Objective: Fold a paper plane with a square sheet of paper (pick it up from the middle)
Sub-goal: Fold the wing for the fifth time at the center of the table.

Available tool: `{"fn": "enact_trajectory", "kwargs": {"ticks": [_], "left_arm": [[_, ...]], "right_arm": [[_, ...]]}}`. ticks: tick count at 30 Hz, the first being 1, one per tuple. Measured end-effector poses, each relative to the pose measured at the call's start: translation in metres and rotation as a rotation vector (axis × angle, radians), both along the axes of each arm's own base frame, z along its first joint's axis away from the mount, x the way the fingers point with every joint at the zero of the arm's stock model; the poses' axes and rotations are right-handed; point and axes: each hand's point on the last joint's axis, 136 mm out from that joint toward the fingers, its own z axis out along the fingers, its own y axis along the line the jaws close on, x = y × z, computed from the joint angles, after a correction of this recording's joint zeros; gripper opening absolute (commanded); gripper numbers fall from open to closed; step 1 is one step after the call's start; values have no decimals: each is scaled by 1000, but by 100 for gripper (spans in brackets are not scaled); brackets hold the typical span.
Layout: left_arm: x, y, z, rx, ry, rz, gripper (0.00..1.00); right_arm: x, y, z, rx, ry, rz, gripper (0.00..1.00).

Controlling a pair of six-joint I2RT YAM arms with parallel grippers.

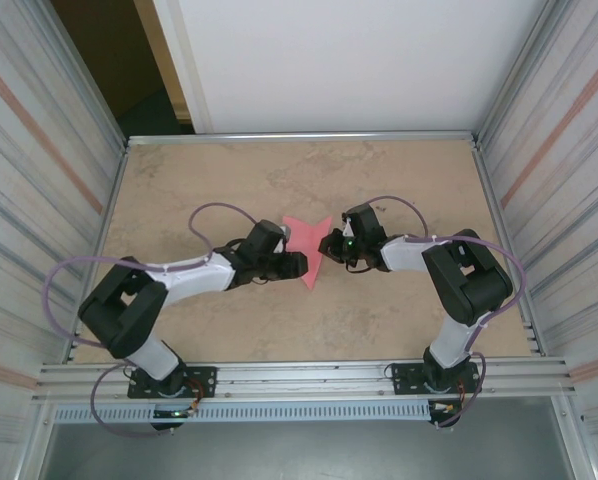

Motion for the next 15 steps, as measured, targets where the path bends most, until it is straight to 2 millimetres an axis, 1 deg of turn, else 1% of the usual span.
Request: {"fn": "enact_trajectory", "kwargs": {"ticks": [5,8,11,15], "left_arm": [[6,-1,-14,28,10,23,45],[11,-4,-17,27,7,29,41],[15,-7,-17,15,-4,31,33],[23,-9,-10,-8,-39,32,21]], "right_arm": [[0,-7,-4,-1,9,-15,12],[-1,-8,-6,1,17,-23,13],[-1,-7,-5,13,20,-24,13],[0,-7,-3,24,18,-22,16]]}}
